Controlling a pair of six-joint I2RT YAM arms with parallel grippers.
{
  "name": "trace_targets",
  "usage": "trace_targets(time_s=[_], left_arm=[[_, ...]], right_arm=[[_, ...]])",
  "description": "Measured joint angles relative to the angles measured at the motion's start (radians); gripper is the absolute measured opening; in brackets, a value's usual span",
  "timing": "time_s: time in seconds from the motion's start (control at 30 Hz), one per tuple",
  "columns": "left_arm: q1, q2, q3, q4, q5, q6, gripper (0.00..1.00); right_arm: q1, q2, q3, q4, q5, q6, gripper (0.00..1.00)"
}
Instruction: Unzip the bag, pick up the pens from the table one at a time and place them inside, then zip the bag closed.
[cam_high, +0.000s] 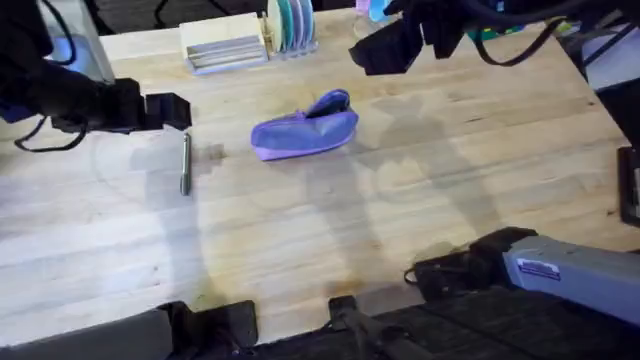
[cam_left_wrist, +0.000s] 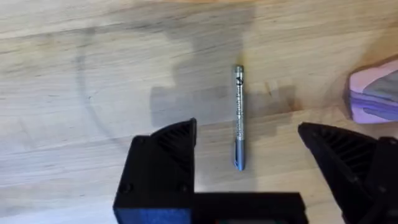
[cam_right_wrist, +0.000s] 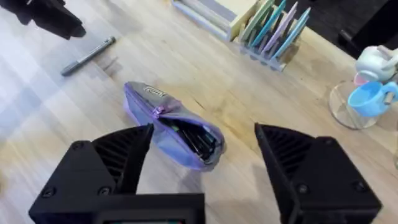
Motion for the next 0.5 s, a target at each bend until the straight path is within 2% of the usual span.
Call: trace_targets(time_s=[0.13, 0.3, 0.5], left_arm=[[-0.054, 0.017, -0.001, 0.006, -0.042, -0.001, 0.995], [-0.113, 0.101, -0.007, 0.026, -0.069, -0.013, 0.995], [-0.121, 0.192, -0.023, 0.030, -0.086, -0.050, 0.995]], right_arm=[[0.000, 0.000, 0.000, -0.011, 0.000, 0.000, 0.998], [0.000, 0.000, 0.000, -0.048, 0.000, 0.000, 0.998], [0.000, 0.000, 0.000, -0.098, 0.000, 0.003, 0.998]])
